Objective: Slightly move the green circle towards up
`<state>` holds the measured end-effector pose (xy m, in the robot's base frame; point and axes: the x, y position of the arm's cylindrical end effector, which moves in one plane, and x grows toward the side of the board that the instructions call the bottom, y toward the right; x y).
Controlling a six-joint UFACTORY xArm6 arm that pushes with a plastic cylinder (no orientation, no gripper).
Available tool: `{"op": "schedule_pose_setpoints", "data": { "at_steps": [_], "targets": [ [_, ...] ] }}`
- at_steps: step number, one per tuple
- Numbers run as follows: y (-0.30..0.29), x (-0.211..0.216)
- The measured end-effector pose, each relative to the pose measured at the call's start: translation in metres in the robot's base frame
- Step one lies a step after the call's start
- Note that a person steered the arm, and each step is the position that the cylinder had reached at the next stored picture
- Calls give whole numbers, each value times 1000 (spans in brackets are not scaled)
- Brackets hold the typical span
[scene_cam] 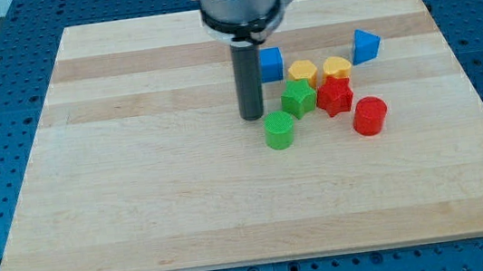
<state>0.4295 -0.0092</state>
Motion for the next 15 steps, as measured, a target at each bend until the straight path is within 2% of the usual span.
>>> {"op": "schedule_pose_setpoints", "data": {
  "at_steps": [1, 3, 4, 6, 7, 9, 15],
  "targets": [
    [-9, -1],
    [-68, 6],
    [-59, 29],
    [-1, 71],
    [4, 94],
    [21, 80],
    [23, 59]
  ]
}}
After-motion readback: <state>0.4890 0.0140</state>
